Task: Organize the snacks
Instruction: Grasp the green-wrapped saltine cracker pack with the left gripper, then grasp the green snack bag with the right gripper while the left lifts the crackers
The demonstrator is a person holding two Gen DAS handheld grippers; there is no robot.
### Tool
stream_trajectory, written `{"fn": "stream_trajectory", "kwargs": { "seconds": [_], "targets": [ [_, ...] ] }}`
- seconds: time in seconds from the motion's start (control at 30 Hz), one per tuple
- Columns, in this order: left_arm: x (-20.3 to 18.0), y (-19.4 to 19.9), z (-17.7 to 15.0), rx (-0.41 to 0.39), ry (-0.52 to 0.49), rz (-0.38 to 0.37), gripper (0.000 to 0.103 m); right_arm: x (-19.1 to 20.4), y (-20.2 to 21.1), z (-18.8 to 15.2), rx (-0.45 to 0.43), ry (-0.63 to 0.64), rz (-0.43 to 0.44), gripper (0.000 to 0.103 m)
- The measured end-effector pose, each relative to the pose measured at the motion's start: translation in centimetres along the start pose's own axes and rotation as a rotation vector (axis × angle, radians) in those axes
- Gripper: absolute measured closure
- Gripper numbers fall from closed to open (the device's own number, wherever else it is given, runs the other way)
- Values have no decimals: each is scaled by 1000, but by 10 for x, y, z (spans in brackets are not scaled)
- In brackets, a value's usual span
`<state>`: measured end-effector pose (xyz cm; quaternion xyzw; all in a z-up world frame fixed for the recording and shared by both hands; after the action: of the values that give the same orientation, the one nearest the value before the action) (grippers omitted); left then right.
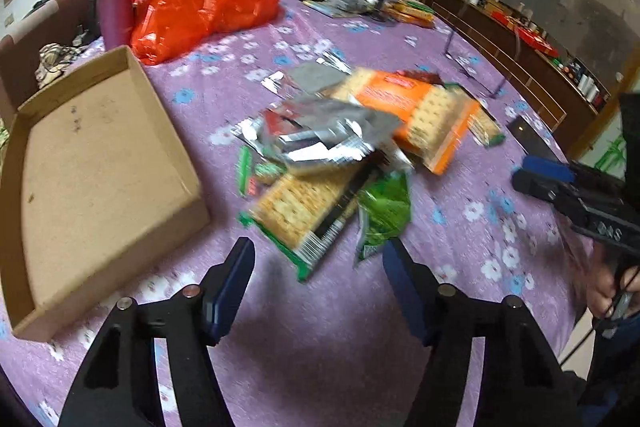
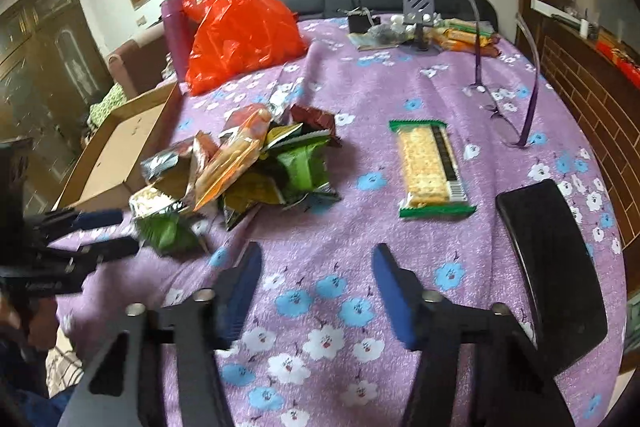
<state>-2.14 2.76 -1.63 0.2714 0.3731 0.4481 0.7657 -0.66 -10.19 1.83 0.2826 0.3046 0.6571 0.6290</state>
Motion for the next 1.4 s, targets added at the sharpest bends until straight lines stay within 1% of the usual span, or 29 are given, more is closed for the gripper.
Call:
{"fn": "stream_trajectory", "kwargs": {
  "seconds": [0.03,0.1,0.17,0.2,0.23,0.3,0.37,0.43,0.47,0.53,0.6,0.73,0.8,0.83,0.87,0.93,1.0,1.03,1.2,1.3,1.4],
  "targets": [
    [2,2,5,-12,-6,-1,40,0,3,0,-9,-5,6,45],
    [8,0,13,-2,-15,21,44,5,11,3,-40,-5,48,45],
    [9,-5,17,9,-42,28,45,8,17,6,-68,-1,51,45],
    [11,-9,20,18,-56,51,45,9,19,8,-78,2,54,45],
    [13,-14,22,29,-66,80,45,10,19,9,-78,4,61,45],
    [10,-24,24,59,-94,63,46,10,18,9,-67,-7,67,45],
    [5,-34,25,77,-119,84,47,8,14,7,-48,-17,75,45],
    [-5,-39,23,91,-157,80,47,4,12,8,-37,-37,75,45],
    [-13,-41,21,99,-176,73,49,2,11,7,-34,-42,73,45],
    [-24,-43,15,114,-213,59,49,-2,10,8,-27,-51,65,45],
    [-27,-43,14,113,-230,65,49,-5,9,10,-28,-55,60,45],
    [-10,-52,20,135,-175,65,49,-5,7,10,-20,-63,73,45],
    [-9,-56,20,133,-169,66,49,-3,6,10,-15,-66,84,45],
    [-8,-58,20,132,-157,65,55,-2,5,10,-15,-67,86,45],
    [-9,-59,18,134,-150,53,58,-2,5,10,-12,-70,89,45],
    [-11,-56,15,119,-145,54,58,1,4,9,-2,-69,104,45],
    [-10,-50,11,109,-126,39,58,5,5,8,-1,-59,112,45],
    [-9,-45,9,98,-106,19,58,7,5,8,0,-50,119,45],
    [-7,-15,1,49,-63,-38,58,33,6,9,9,14,200,45],
    [-5,1,1,15,-61,-27,58,55,0,11,34,52,266,45],
    [1,14,4,-19,-36,-27,58,75,-9,12,43,111,261,45]
  ]
}}
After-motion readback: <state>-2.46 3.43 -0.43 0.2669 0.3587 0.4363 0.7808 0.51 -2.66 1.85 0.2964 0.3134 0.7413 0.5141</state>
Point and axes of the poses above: each gripper's, at about its wrist camera, not at the fingertips, and y roughly against the way its jaws point, x to its left, z to its top, the point moved 7 cm from there along -y, roughly the way its jaws point, and after that the axes turned 14 degrees about -z, right-handed, at the moved point
